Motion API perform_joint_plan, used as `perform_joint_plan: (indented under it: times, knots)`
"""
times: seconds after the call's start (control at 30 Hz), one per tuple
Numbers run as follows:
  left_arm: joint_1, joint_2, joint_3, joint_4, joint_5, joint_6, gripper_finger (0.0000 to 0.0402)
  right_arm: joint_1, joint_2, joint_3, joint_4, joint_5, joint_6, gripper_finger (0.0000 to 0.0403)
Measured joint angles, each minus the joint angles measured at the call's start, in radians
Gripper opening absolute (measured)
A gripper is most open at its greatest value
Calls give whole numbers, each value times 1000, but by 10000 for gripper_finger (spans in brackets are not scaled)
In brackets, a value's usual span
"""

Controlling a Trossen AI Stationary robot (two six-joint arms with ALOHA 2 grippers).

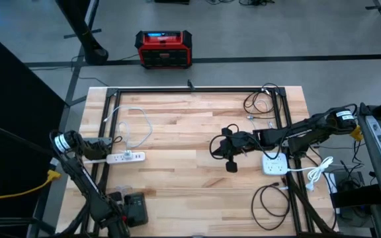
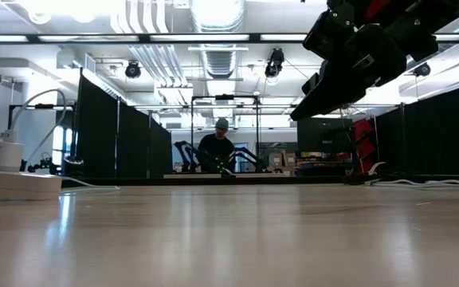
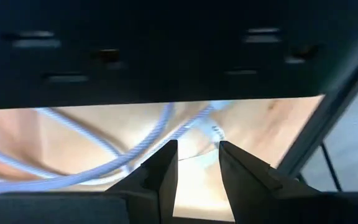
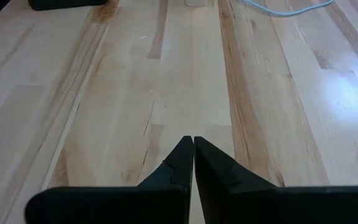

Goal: Insert USB
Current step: Insert the bottom white charger cable into the black outlet extension

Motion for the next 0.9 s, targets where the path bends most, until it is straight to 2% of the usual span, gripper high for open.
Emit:
perform_joint_plan:
  times: [0.27,0.9]
  knots:
    - [-8,0,-8,-4,-80,57,105,0,0,0,0,0,4,0]
    - [-17,-5,-10,-3,-93,1,105,0,0,0,-1,0,5,0]
